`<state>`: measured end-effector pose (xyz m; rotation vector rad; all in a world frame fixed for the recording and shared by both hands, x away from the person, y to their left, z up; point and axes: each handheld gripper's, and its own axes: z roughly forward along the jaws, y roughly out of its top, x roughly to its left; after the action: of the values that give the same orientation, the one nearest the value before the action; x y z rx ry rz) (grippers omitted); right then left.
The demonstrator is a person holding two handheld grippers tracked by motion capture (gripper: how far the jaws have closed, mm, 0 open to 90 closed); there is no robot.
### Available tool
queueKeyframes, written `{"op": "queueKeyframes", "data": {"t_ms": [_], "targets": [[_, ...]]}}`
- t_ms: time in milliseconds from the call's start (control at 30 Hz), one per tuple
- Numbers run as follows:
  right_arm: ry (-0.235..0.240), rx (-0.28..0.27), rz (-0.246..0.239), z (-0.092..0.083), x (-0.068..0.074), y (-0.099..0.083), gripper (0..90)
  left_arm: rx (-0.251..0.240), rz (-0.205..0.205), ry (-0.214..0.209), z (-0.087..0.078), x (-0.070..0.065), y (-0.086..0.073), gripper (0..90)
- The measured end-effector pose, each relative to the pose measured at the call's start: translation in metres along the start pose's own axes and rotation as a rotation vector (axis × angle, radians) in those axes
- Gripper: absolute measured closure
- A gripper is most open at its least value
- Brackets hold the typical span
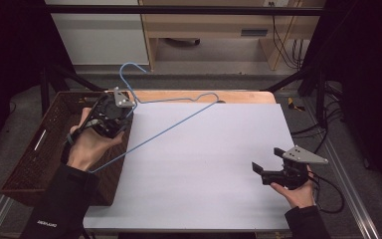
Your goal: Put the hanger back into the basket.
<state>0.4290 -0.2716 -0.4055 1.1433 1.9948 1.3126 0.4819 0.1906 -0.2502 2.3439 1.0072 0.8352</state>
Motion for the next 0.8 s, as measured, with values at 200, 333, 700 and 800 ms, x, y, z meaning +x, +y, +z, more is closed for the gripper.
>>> {"op": "queueKeyframes", "data": {"t_ms": [200,333,700,800], "targets": [[0.004,0.002,0.001,0.002,0.002,-0.001,4.9,0.008,-0.051,0.024,-0.001,0.021,-0.015,86.7],[0.005,0.005,-0.003,0.003,0.003,-0.001,4.9,0.011,-0.066,0.041,-0.004,0.031,-0.020,86.7],[0.016,0.002,-0.005,0.003,0.004,-0.002,4.6,0.024,-0.112,0.105,-0.010,0.062,-0.043,86.7],[0.018,0.001,-0.001,0.003,0.005,-0.002,4.4,0.032,-0.125,0.110,-0.011,0.069,-0.050,86.7]]}}
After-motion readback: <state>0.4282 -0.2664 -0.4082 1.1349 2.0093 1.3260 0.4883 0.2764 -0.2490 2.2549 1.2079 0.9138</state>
